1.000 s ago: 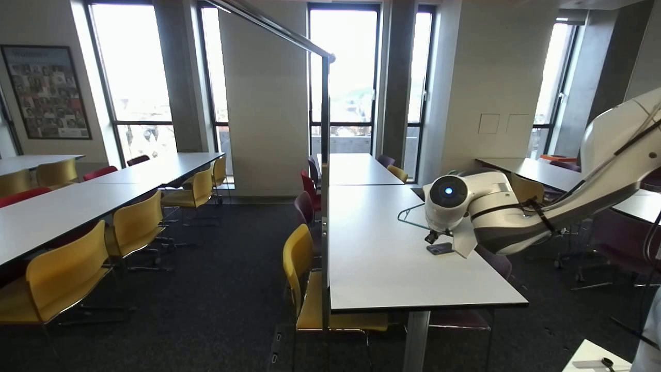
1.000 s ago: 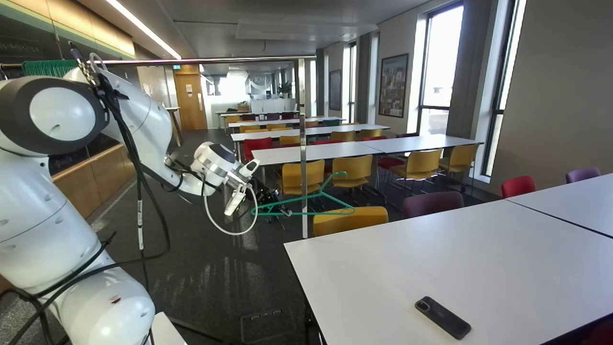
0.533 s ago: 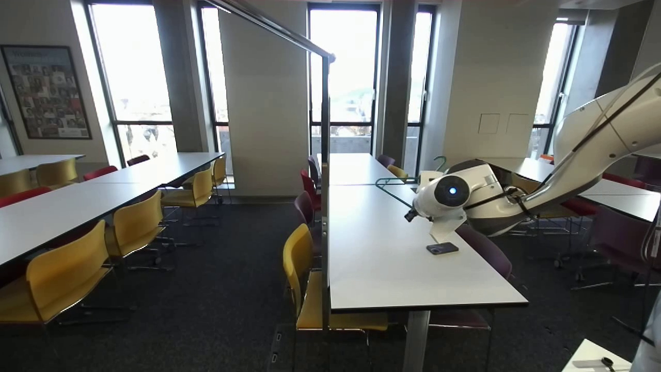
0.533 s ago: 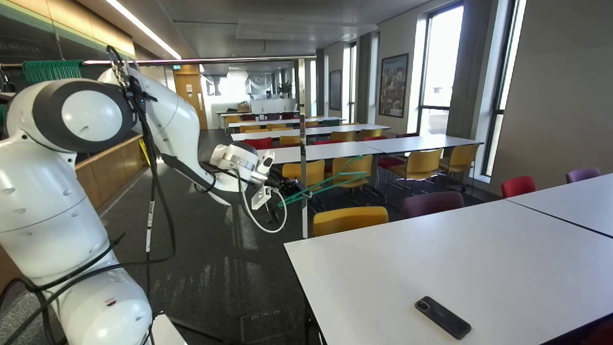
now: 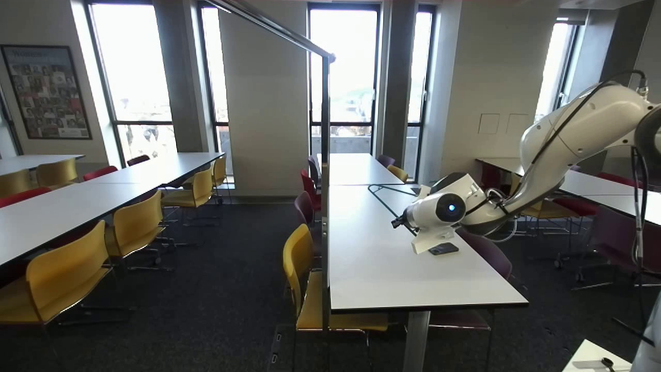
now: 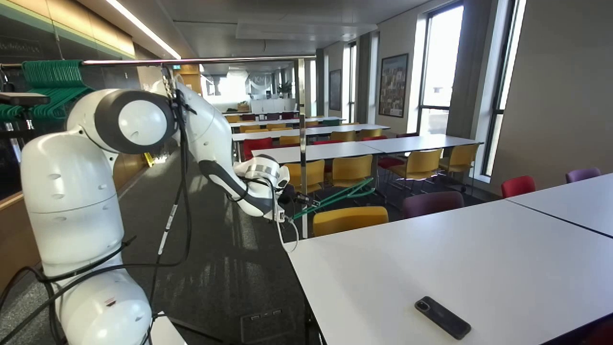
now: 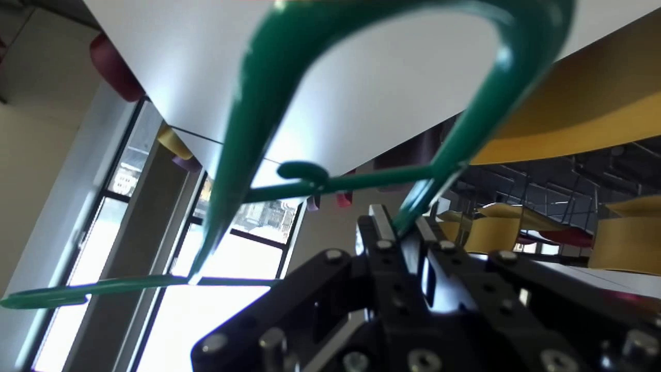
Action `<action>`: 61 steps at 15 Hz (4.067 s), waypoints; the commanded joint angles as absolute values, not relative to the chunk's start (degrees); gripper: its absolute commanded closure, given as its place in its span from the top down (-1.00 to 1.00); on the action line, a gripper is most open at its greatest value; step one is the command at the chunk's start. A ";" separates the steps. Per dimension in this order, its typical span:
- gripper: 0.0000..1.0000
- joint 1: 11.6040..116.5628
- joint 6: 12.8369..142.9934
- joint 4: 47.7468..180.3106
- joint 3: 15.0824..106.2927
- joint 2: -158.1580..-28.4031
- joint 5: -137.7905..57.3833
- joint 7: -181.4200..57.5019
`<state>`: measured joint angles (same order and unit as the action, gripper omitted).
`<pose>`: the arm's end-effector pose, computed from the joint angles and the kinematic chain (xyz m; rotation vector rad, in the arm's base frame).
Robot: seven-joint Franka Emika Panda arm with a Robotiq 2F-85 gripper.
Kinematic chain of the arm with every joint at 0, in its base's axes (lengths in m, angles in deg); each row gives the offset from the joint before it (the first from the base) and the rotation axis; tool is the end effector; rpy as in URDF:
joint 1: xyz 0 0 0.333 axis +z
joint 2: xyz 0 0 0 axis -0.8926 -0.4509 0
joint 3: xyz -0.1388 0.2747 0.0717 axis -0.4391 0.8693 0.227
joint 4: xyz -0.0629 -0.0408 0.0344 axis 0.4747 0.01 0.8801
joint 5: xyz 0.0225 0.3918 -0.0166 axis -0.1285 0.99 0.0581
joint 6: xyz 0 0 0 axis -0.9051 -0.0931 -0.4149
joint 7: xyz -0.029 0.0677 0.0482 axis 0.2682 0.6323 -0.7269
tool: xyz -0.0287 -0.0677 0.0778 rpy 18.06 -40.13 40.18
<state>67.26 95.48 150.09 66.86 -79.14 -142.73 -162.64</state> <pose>0.5311 0.0853 0.3625 2.4237 -0.1368 1.3319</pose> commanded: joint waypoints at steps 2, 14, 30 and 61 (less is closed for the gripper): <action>-0.95 66.22 101.07 145.46 65.86 -85.66 -151.52 -176.20; -0.95 65.39 103.52 141.32 65.38 -98.43 -161.06 -180.77; -0.95 64.89 106.63 141.62 63.86 -109.10 -157.74 -177.99; 1.00 72.66 127.76 169.94 74.83 -78.78 -93.78 -94.99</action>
